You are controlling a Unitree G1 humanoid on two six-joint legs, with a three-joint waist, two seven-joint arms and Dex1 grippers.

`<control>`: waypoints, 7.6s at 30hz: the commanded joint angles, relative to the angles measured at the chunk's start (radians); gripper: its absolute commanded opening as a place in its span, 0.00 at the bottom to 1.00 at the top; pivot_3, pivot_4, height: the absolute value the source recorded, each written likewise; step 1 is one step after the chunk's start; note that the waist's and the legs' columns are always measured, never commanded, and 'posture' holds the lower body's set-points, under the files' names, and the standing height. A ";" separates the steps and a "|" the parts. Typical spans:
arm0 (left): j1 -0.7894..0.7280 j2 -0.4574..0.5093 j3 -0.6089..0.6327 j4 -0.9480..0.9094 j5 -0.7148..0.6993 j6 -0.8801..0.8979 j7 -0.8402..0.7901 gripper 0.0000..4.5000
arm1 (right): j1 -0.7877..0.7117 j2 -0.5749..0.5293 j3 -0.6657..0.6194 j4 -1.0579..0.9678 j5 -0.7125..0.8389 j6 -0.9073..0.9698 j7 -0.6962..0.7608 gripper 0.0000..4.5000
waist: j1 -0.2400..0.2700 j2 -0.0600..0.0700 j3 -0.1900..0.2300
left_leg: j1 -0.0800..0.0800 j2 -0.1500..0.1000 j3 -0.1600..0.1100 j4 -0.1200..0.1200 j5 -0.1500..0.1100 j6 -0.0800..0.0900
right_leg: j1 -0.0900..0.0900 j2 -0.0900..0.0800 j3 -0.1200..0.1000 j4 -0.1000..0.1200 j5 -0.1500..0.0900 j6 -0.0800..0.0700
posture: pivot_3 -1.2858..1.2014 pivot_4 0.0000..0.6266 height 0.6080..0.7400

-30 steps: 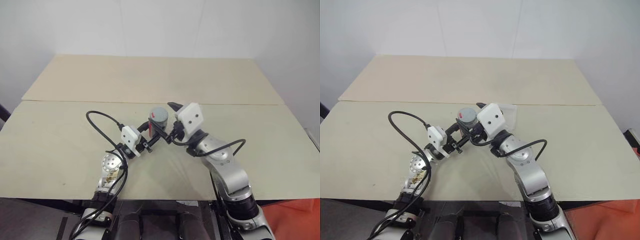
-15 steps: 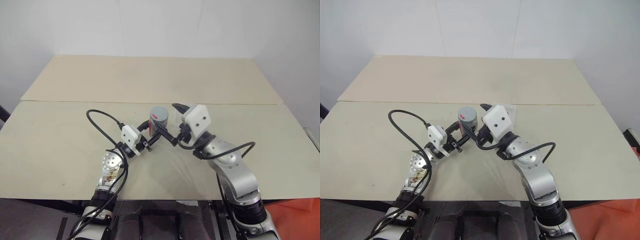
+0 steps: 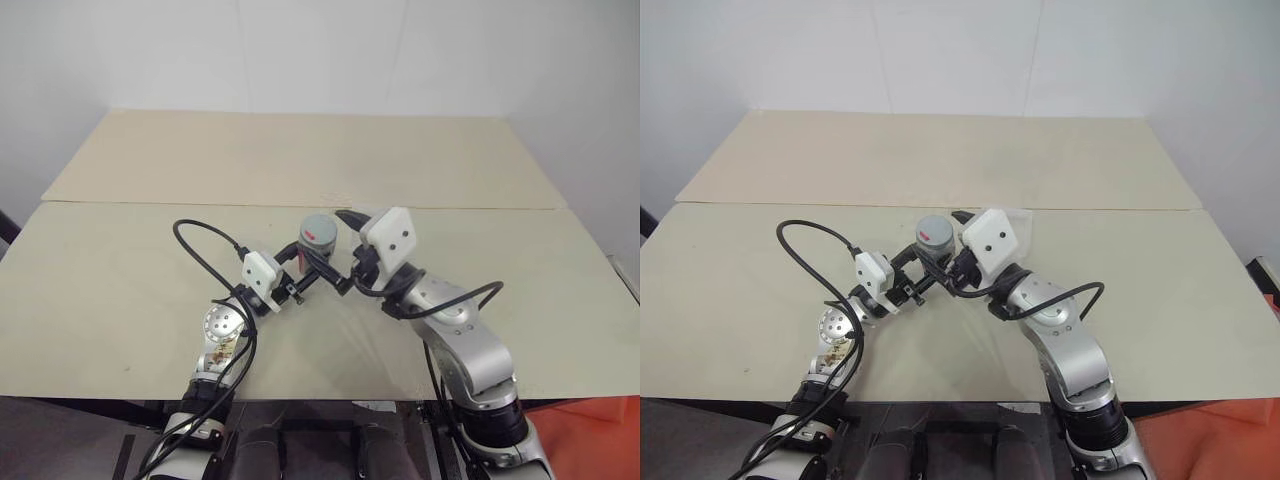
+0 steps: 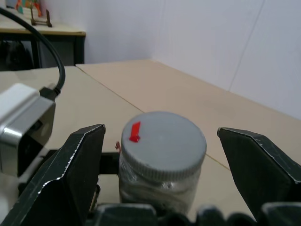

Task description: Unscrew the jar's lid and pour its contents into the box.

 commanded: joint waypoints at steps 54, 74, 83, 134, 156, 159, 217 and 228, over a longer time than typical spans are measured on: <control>-0.036 -0.013 -0.029 0.047 0.020 -0.080 -0.037 0.44 | -0.030 -0.015 -0.031 -0.086 0.115 0.012 0.059 0.61 | 0.000 0.000 0.000 | 0.000 0.000 0.000 0.000 0.000 0.000 | 0.000 0.000 0.000 0.000 0.000 0.000 | 0.52 0.24 1.00; 0.088 0.116 -0.100 -0.309 -0.260 0.320 -0.381 0.44 | -0.088 -0.221 -0.136 0.029 0.298 -0.106 0.424 0.61 | 0.000 0.000 0.000 | 0.000 0.000 0.000 0.000 0.000 0.000 | 0.000 0.000 0.000 0.000 0.000 0.000 | 0.52 0.24 1.00; 0.093 0.108 -0.109 -0.279 -0.180 0.226 -0.363 0.44 | -0.100 -0.212 -0.181 0.050 0.388 -0.069 0.415 0.61 | 0.000 0.000 0.000 | 0.000 0.000 0.000 0.000 0.000 0.000 | 0.000 0.000 0.000 0.000 0.000 0.000 | 0.52 0.24 1.00; 0.006 0.136 -0.033 -0.275 -0.153 0.318 -0.271 0.44 | 0.400 -0.414 -0.339 -0.244 0.208 0.464 -0.047 0.99 | 0.013 0.000 0.000 | 0.000 0.000 0.000 0.000 0.000 0.000 | 0.001 0.000 0.001 -0.002 -0.001 0.000 | 0.52 0.24 1.00; -0.954 -0.021 -0.339 0.915 0.649 0.049 0.582 0.44 | 0.266 -0.262 -0.269 -0.373 0.079 0.460 -0.281 0.99 | 0.025 -0.002 0.001 | -0.010 -0.004 -0.008 0.002 0.000 0.001 | -0.001 -0.001 -0.007 -0.005 -0.001 0.002 | 0.52 0.24 1.00; -1.048 -0.036 -0.534 0.976 0.883 0.075 0.775 0.44 | 0.271 -0.253 -0.265 -0.390 0.063 0.465 -0.296 0.99 | 0.025 -0.002 0.001 | -0.010 -0.004 -0.008 0.002 0.000 0.001 | -0.002 -0.001 -0.007 -0.005 -0.001 0.002 | 0.52 0.24 1.00; -0.271 -0.176 0.145 0.189 0.171 0.190 0.441 0.44 | 0.191 -0.208 -0.131 -0.176 -0.030 0.291 -0.205 0.99 | 0.020 -0.001 0.000 | -0.008 -0.008 -0.011 0.009 0.000 0.001 | 0.003 -0.008 -0.012 0.004 -0.001 0.004 | 0.52 0.24 1.00; -0.202 -0.142 0.097 0.245 0.191 0.208 0.457 0.44 | 0.213 -0.163 -0.086 -0.173 -0.063 0.280 -0.213 0.99 | 0.018 0.000 0.000 | -0.007 -0.008 -0.011 0.009 0.000 0.001 | 0.003 -0.008 -0.012 0.004 -0.001 0.004 | 0.52 0.24 1.00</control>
